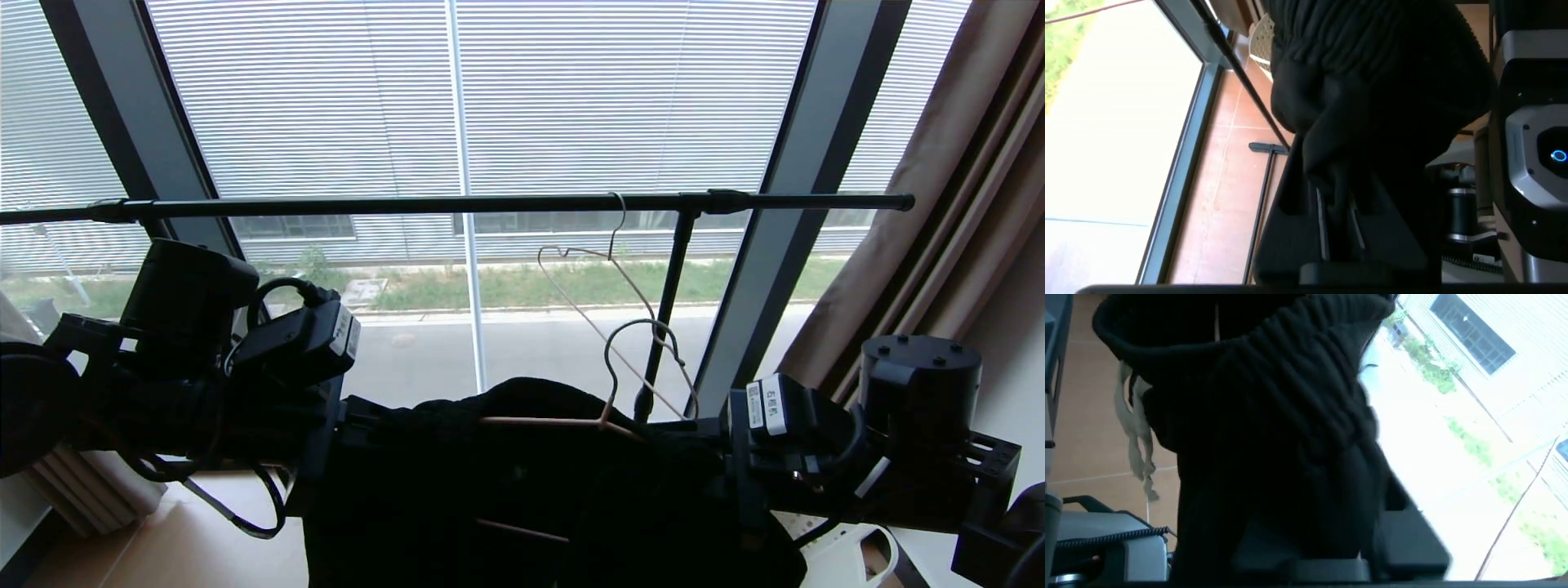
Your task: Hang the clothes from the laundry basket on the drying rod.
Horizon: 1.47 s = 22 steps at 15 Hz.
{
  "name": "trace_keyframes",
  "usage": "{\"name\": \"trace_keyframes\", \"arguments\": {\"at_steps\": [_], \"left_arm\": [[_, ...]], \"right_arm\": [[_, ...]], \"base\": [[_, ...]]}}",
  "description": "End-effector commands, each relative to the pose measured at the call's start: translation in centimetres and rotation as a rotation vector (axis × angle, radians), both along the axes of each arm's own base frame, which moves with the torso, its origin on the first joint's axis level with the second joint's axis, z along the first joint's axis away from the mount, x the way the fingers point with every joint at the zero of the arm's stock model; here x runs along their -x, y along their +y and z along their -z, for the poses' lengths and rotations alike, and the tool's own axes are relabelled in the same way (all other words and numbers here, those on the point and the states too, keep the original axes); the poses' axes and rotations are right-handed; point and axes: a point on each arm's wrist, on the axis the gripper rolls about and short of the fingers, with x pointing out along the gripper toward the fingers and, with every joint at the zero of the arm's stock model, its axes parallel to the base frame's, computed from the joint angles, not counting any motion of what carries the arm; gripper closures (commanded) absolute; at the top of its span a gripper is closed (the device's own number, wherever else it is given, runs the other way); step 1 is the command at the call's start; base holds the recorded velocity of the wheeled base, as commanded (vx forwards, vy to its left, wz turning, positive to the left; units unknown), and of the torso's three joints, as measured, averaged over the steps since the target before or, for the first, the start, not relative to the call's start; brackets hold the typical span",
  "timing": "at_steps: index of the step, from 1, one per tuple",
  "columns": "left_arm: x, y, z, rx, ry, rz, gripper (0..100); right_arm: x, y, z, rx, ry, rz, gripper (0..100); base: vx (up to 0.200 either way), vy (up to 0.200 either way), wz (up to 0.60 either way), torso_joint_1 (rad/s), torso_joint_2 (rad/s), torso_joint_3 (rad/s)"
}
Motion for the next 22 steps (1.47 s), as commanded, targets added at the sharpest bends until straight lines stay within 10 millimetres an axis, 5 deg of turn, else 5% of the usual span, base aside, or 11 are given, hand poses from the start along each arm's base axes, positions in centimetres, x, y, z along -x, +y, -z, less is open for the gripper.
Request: {"name": "trace_keyframes", "arguments": {"at_steps": [1,7,22], "left_arm": [[0.1,0.1,-0.1,0.004,-0.002,-0.001,100],[-0.1,0.7,-0.2,0.005,-0.005,-0.024,100],[0.6,6.2,-2.5,0.140,-0.068,-0.119,100]], "right_arm": [[-0.1,0.0,0.0,0.002,-0.003,0.006,0],[-0.2,-0.5,-0.1,-0.003,-0.006,0.022,0],[-1.2,-1.0,0.6,-0.005,0.022,0.020,0]], "base": [[0.000,0.000,0.00,0.000,0.00,0.000],[0.000,0.000,0.00,0.000,0.00,0.000],[0.000,0.000,0.00,0.000,0.00,0.000]]}}
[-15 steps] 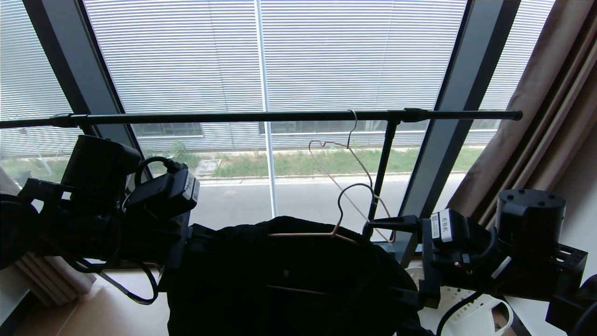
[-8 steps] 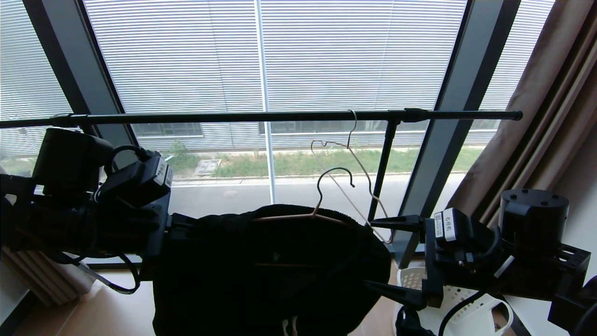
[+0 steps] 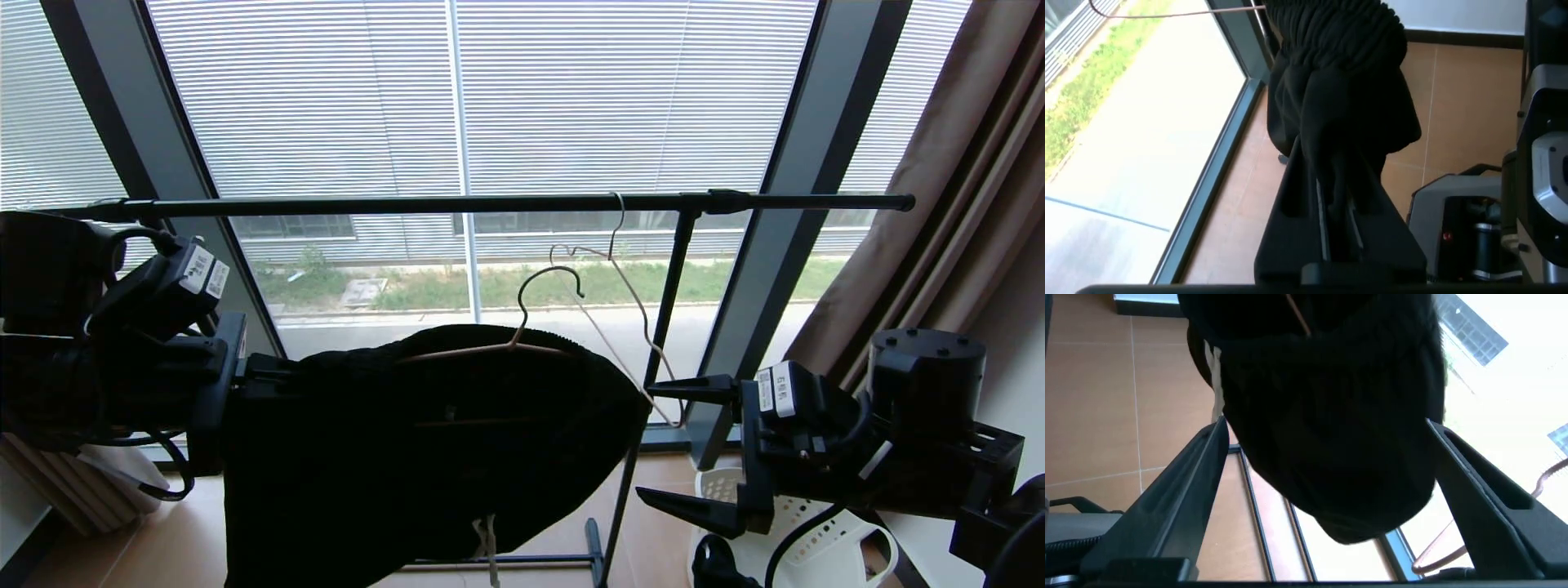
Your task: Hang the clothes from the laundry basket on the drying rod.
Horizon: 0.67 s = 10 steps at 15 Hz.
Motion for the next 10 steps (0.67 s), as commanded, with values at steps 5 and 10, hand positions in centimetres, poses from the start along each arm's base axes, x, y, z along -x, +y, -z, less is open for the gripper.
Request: {"name": "trace_keyframes", "arguments": {"at_steps": [5,10], "left_arm": [[0.7,1.2,-1.2,0.105,0.007,0.032,100],[0.9,2.1,-2.2,0.167,-0.023,0.050,100]], "right_arm": [[-0.9,-0.2,0.8,0.009,0.024,0.018,0],[-1.9,-0.3,1.7,0.019,0.051,0.033,0]], "base": [[0.000,0.000,0.00,0.000,0.00,0.000],[0.000,0.000,0.00,0.000,0.00,0.000]]}}
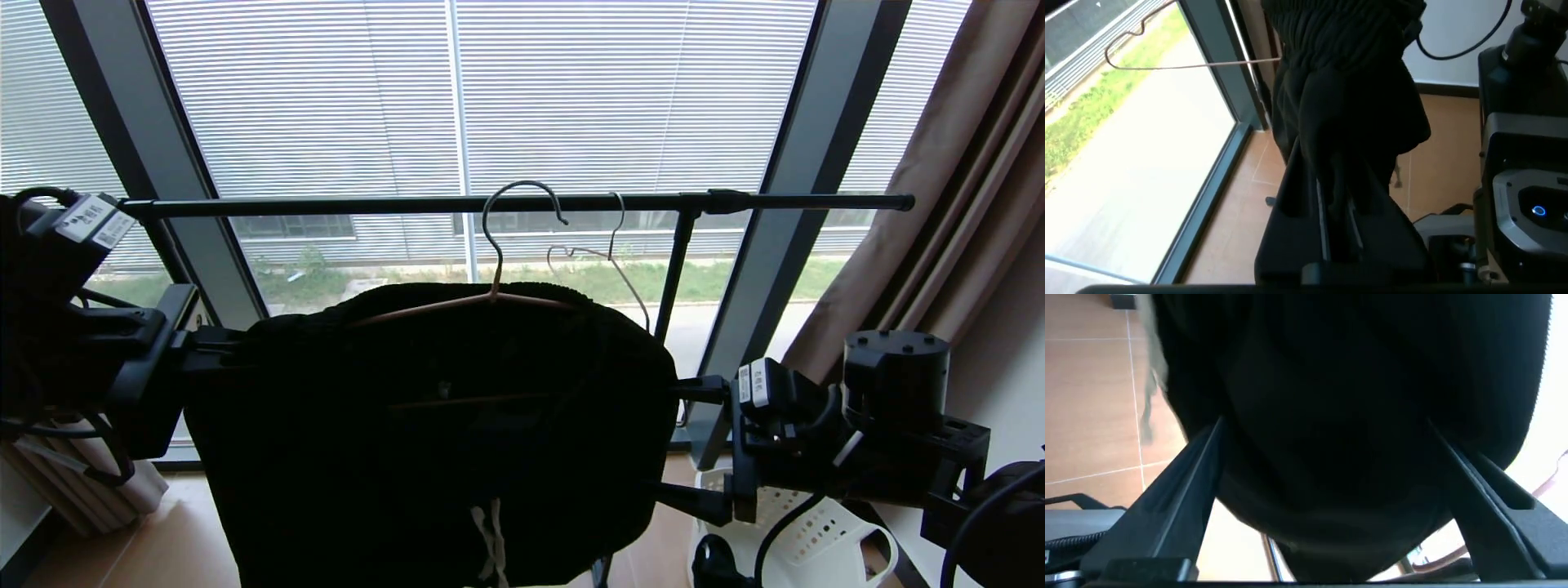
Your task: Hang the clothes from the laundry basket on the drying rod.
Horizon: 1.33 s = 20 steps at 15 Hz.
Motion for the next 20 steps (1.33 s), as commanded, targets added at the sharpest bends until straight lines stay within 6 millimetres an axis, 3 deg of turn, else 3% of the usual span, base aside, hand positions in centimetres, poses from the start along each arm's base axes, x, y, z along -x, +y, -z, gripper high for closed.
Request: {"name": "trace_keyframes", "arguments": {"at_steps": [1,8,9,13,20], "left_arm": [[0.2,0.3,-0.4,0.011,-0.016,-0.003,100],[1.3,0.4,-1.7,0.056,-0.029,0.024,100],[1.5,0.4,-1.8,0.056,-0.032,0.023,100],[1.6,0.9,-1.8,0.057,-0.035,0.001,100],[2.0,2.9,-2.0,0.063,-0.044,-0.082,100]], "right_arm": [[-0.4,0.1,0.8,0.010,0.025,0.002,0],[-0.7,0.2,1.5,0.020,0.044,0.005,0],[-0.7,0.2,1.5,0.020,0.044,0.005,100],[-0.8,0.2,1.2,0.016,0.036,0.009,100],[-1.8,-1.8,0.7,0.008,0.013,0.084,100]], "base": [[0.000,0.000,0.00,0.000,0.00,0.000],[0.000,0.000,0.00,0.000,0.00,0.000],[0.000,0.000,0.00,0.000,0.00,0.000],[0.000,0.000,0.00,0.000,0.00,0.000],[0.000,0.000,0.00,0.000,0.00,0.000]]}}
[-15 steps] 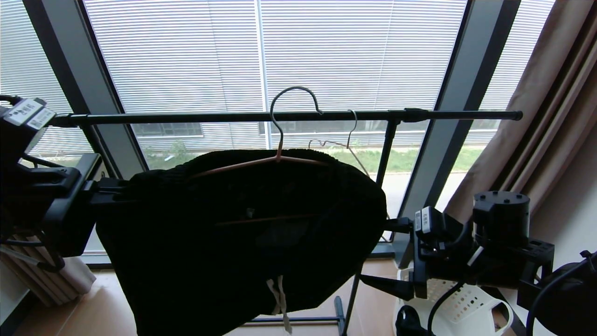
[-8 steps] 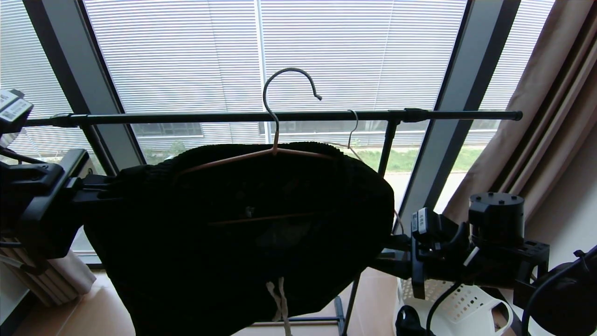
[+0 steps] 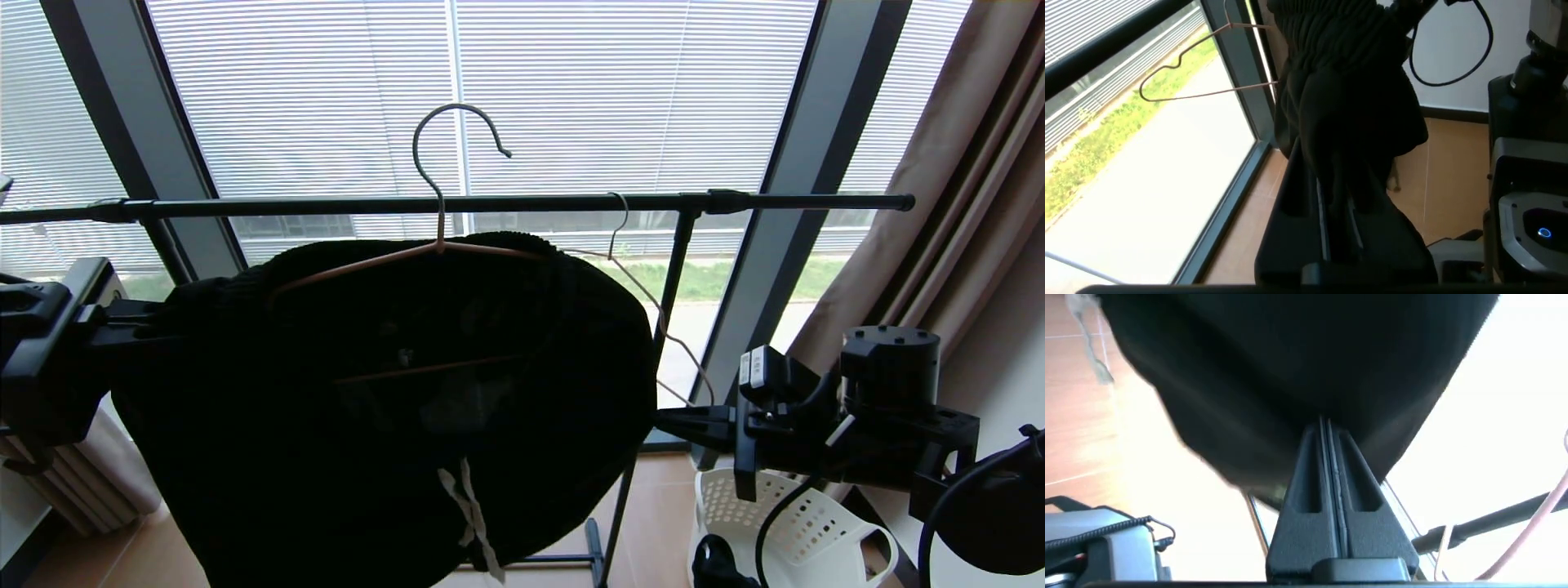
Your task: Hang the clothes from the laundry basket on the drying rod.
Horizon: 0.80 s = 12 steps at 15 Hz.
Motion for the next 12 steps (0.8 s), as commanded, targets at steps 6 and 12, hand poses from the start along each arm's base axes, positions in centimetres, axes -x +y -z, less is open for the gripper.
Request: {"name": "trace_keyframes", "arguments": {"at_steps": [6,12], "left_arm": [[0.04,0.18,0.26,0.002,0.010,-0.009,100],[0.34,0.05,0.33,0.003,0.010,-0.004,100]], "right_arm": [[0.03,-0.08,0.04,0.003,-0.001,0.002,100],[0.38,-0.15,-0.34,0.013,-0.018,0.026,100]], "base": [[0.000,0.000,0.00,0.000,0.00,0.000],[0.000,0.000,0.00,0.000,0.00,0.000]]}}
